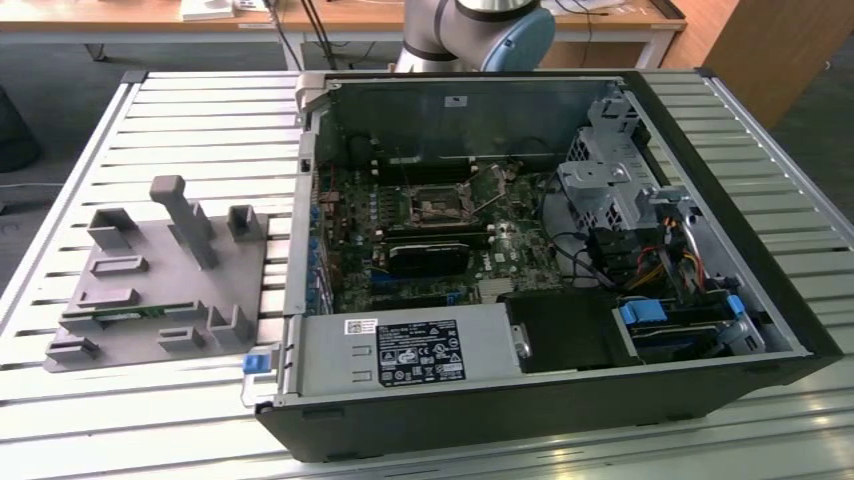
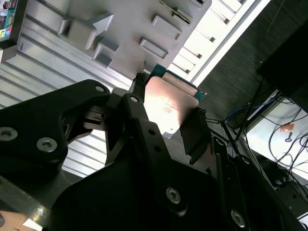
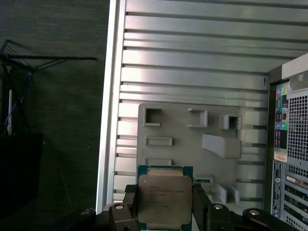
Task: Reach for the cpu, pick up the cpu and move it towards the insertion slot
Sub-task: 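Pick up the cpu and move it towards the insertion slot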
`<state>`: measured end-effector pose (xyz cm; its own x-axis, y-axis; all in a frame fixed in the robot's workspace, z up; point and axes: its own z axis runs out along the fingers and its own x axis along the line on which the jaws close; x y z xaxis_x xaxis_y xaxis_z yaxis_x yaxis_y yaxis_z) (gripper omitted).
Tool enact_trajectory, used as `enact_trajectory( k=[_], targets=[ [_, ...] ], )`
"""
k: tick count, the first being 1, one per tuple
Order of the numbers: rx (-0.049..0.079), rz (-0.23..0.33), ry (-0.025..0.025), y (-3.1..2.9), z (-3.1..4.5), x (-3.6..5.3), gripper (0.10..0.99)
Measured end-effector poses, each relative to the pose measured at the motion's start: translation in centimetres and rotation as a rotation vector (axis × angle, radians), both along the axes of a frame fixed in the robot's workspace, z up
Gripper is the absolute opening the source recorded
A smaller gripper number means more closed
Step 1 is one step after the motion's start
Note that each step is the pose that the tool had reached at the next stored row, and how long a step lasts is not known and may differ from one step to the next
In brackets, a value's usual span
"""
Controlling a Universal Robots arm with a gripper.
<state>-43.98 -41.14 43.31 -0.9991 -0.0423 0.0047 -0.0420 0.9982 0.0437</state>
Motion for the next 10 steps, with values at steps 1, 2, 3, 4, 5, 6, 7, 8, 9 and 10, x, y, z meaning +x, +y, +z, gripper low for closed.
enact_trajectory(
  k=[1,2,3,4,5,6,7,8,9,10],
  targets=[
    [0.000,0.000,0.0001,0.00,0.23,0.00,0.541],
    [0.000,0.000,0.0001,0.01,0.47,0.00,0.541],
    [0.000,0.000,0.0001,0.01,0.72,0.00,0.541],
    [0.000,0.000,0.0000,0.01,0.97,0.00,0.541],
    [0.000,0.000,0.0000,0.01,1.15,0.00,0.541],
    [0.000,0.000,0.0001,0.01,1.23,0.00,0.541],
    [0.000,0.000,0.0000,0.02,1.23,0.02,0.541],
    [0.000,0.000,0.0001,0.02,1.24,0.14,0.541],
    [0.000,0.000,0.0002,0.02,1.24,0.36,0.541],
    [0.000,0.000,0.0002,0.01,1.24,0.61,0.541]
  ],
)
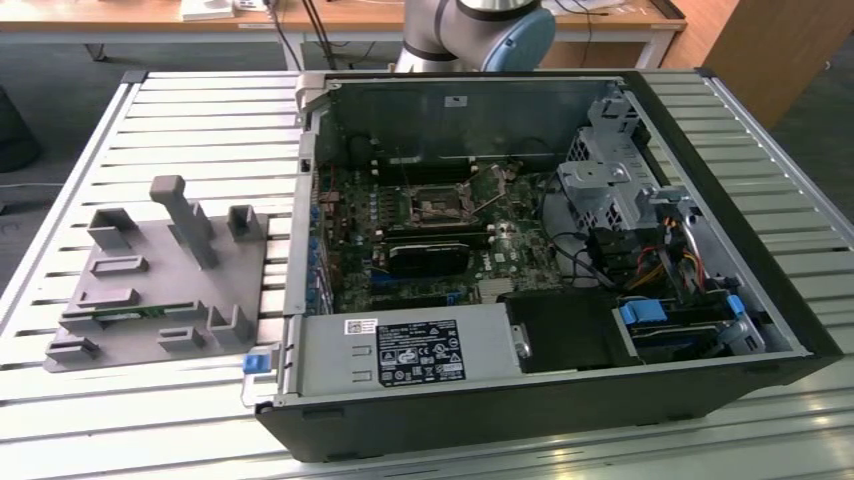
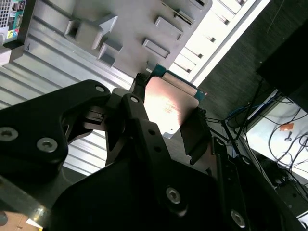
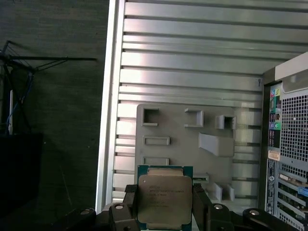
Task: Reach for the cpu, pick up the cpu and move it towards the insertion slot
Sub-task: 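Pick up the cpu and move it towards the insertion slot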
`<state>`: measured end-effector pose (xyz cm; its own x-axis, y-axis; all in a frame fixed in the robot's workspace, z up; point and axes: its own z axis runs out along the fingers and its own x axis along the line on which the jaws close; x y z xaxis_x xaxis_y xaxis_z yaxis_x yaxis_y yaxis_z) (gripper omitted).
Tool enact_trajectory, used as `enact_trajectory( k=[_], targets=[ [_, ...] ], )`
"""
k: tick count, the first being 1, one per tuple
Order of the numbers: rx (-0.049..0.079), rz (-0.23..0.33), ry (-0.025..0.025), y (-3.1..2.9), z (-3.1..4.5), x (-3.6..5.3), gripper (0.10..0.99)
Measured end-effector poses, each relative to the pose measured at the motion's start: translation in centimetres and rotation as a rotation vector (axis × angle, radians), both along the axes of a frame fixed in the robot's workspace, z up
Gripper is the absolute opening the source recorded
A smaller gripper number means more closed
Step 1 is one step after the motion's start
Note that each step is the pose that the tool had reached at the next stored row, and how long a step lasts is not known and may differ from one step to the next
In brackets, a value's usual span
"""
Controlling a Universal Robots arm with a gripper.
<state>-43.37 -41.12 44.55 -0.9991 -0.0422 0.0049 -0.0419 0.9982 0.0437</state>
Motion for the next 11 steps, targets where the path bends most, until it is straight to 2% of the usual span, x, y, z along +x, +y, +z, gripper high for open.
enact_trajectory(
  k=[11],
  targets=[
    [0.000,0.000,0.0000,0.00,0.00,2.98,0.541]
  ],
)
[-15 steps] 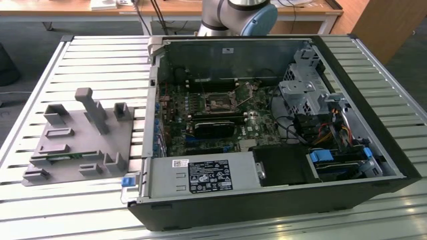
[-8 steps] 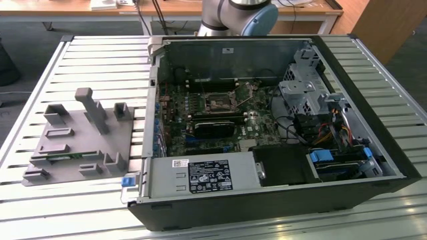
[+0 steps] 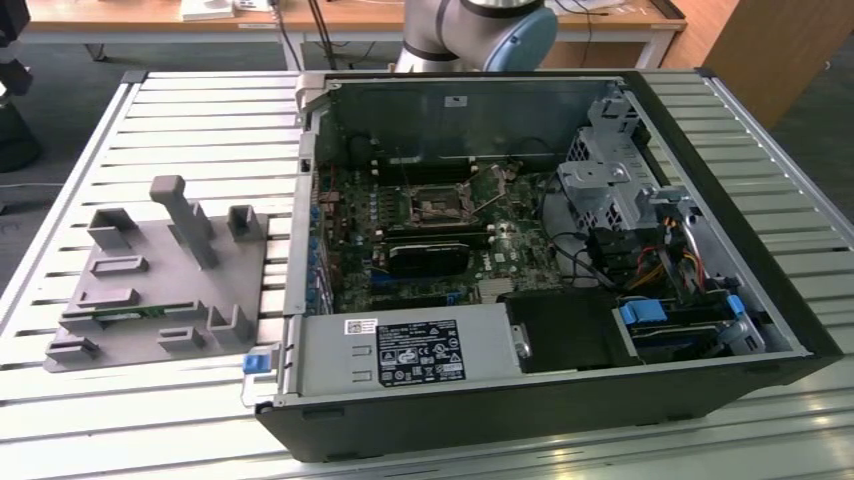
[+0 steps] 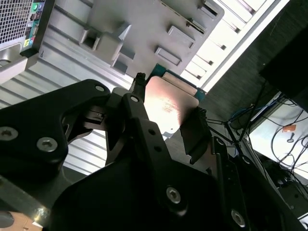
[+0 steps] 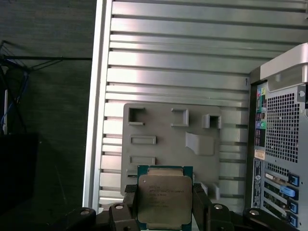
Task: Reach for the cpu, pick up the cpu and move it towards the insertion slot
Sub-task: 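Pick up the cpu and move it towards the insertion slot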
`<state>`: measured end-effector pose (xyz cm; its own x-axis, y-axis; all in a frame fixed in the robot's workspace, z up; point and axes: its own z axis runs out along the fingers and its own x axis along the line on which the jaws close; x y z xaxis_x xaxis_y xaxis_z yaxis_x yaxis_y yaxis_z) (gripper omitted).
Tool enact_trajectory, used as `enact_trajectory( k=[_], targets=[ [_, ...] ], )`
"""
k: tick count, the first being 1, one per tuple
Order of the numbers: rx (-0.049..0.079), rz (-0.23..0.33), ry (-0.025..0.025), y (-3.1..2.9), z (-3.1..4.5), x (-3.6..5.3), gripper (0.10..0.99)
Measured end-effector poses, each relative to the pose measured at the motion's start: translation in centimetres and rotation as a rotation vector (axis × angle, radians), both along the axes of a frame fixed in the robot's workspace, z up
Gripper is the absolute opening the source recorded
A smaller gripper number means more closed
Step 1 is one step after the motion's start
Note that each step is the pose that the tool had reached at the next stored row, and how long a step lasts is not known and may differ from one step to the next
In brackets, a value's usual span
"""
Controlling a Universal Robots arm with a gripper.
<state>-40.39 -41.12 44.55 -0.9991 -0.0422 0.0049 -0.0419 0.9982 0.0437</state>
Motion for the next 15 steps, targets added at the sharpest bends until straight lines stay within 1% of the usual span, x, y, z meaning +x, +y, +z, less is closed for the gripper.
enact_trajectory(
  k=[4,8,15],
  targets=[
    [0.000,0.000,-0.0001,0.00,-0.01,1.13,0.541],
    [0.000,0.000,0.0000,0.00,0.00,2.05,0.541],
    [0.000,0.000,0.0002,0.00,0.00,3.11,0.541]
  ],
)
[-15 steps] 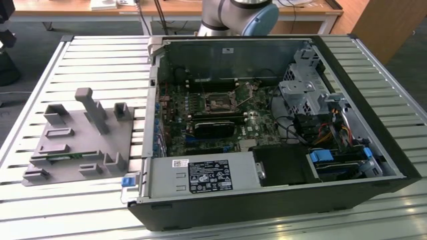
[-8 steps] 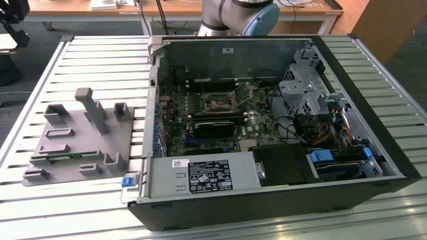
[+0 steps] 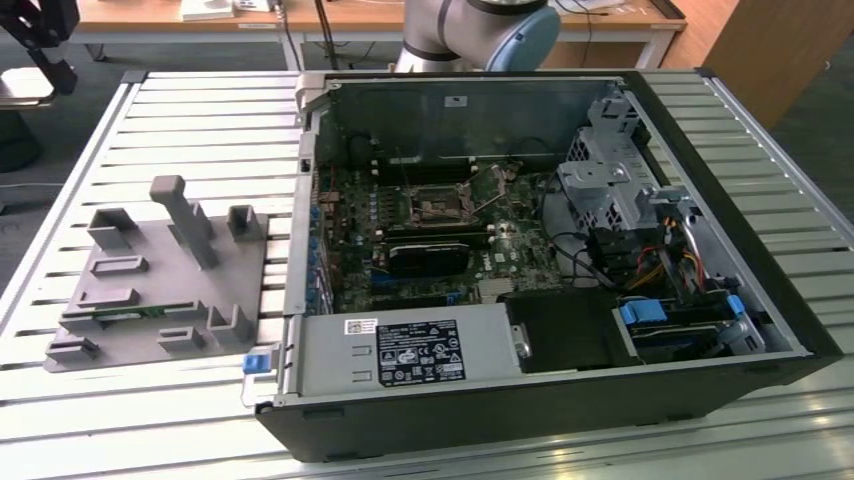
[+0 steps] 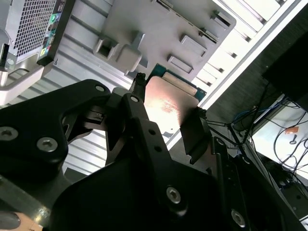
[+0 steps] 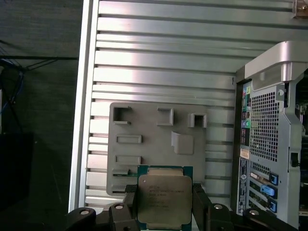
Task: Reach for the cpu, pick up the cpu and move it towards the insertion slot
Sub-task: 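Pick up the cpu and move it towards the insertion slot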
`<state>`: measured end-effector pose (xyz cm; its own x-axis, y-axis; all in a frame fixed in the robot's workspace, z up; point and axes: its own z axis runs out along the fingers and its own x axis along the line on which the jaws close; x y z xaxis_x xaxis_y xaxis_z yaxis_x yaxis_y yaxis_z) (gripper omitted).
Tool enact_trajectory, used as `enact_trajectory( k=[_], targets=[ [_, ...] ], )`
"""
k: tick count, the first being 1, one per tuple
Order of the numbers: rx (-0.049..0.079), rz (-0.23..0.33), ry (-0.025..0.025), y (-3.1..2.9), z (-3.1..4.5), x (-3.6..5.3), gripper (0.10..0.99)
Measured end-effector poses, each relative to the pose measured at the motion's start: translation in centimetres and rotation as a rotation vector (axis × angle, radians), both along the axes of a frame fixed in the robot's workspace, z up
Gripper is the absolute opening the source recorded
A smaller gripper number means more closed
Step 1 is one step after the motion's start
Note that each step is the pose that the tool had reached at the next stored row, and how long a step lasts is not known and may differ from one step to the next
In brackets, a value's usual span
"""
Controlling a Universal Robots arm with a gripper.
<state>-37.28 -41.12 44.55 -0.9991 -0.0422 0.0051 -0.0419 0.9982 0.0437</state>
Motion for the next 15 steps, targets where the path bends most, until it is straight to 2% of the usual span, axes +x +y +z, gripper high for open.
enact_trajectory(
  k=[15],
  targets=[
    [0.000,0.000,0.0015,0.00,0.00,2.05,0.541]
  ],
)
